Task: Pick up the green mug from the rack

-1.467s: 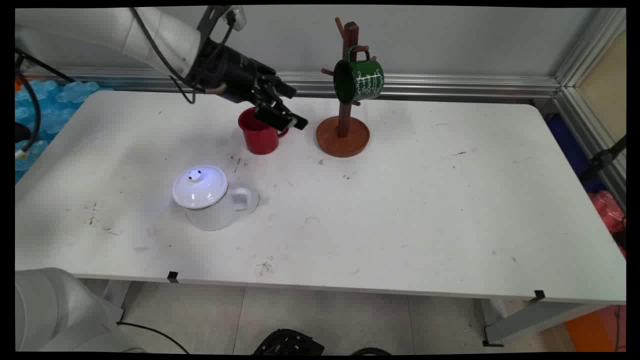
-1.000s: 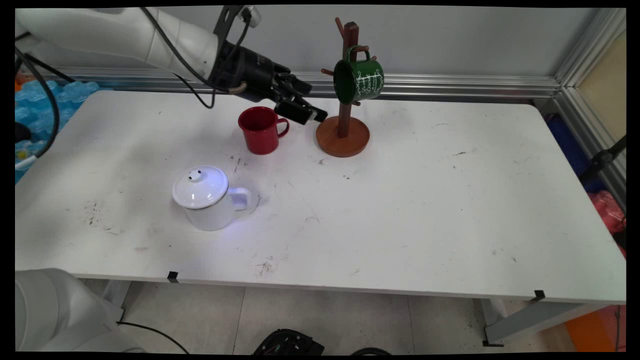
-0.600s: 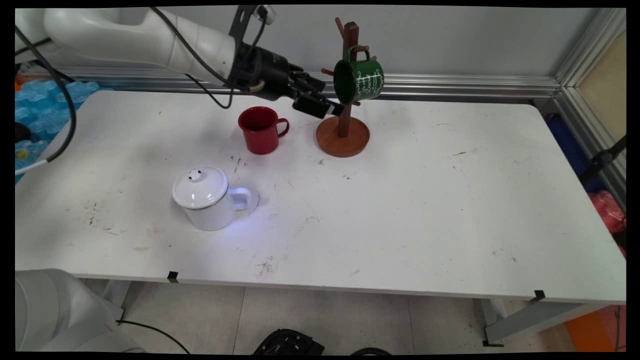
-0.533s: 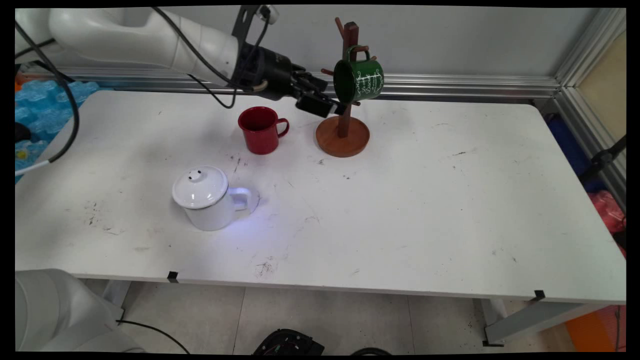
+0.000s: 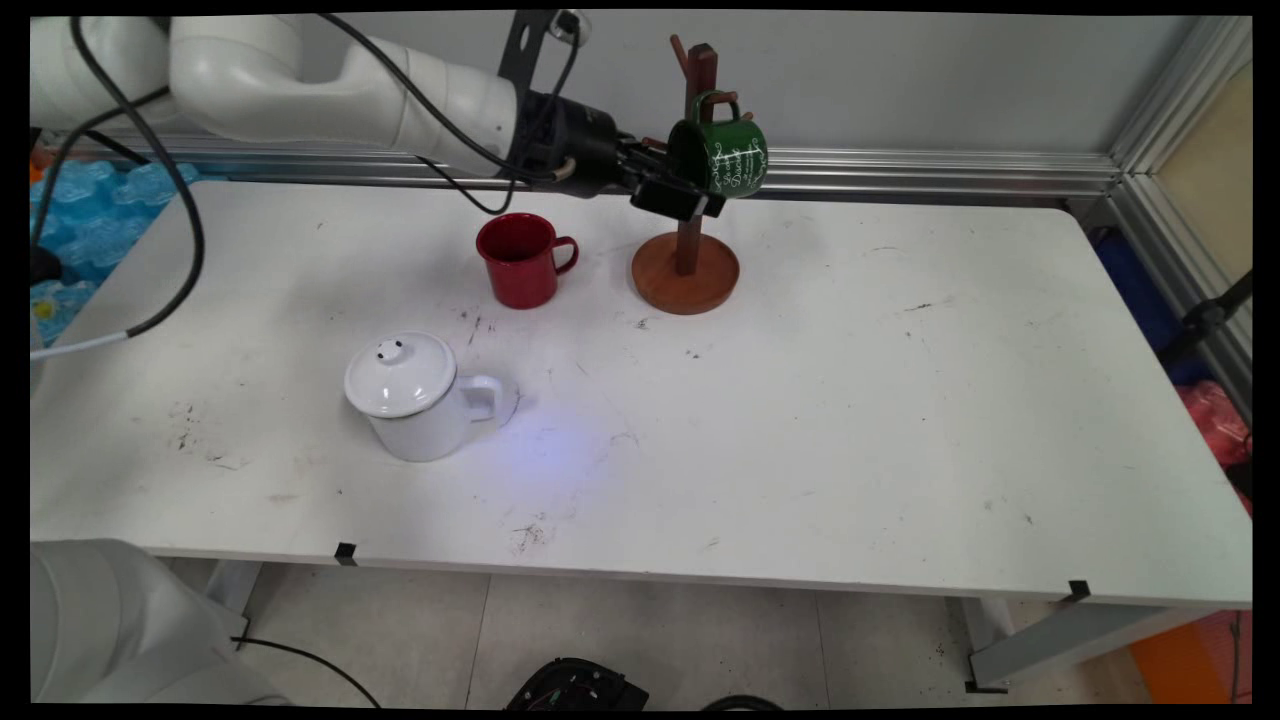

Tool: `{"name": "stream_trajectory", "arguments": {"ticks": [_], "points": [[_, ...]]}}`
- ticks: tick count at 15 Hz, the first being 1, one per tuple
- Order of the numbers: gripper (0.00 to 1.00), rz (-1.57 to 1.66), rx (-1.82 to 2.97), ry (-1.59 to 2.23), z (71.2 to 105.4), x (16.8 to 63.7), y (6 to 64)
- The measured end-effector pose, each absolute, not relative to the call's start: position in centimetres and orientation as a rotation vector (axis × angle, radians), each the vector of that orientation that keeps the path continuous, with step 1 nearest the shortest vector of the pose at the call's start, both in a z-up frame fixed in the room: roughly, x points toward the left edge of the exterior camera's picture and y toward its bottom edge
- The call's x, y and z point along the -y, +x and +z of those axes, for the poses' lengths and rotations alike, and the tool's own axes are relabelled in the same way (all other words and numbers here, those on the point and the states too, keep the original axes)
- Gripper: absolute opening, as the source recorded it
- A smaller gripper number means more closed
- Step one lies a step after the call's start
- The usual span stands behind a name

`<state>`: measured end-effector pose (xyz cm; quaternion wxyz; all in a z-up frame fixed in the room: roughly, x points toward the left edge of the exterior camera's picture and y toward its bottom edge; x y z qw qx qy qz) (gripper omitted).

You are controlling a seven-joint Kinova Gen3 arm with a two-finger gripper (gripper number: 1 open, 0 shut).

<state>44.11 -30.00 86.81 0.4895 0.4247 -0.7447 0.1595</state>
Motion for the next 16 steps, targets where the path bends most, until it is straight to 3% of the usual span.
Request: {"name": "stream_trajectory", "arguments": {"ticks": [9,10,16], "points": [[1.0,0.388,1.742,1.088,85.7,31.8,42.7],[0.0,0.388,1.737,1.091,85.6,31.9,42.6],[0.0,0.389,1.715,1.104,85.3,32.3,42.1]]}}
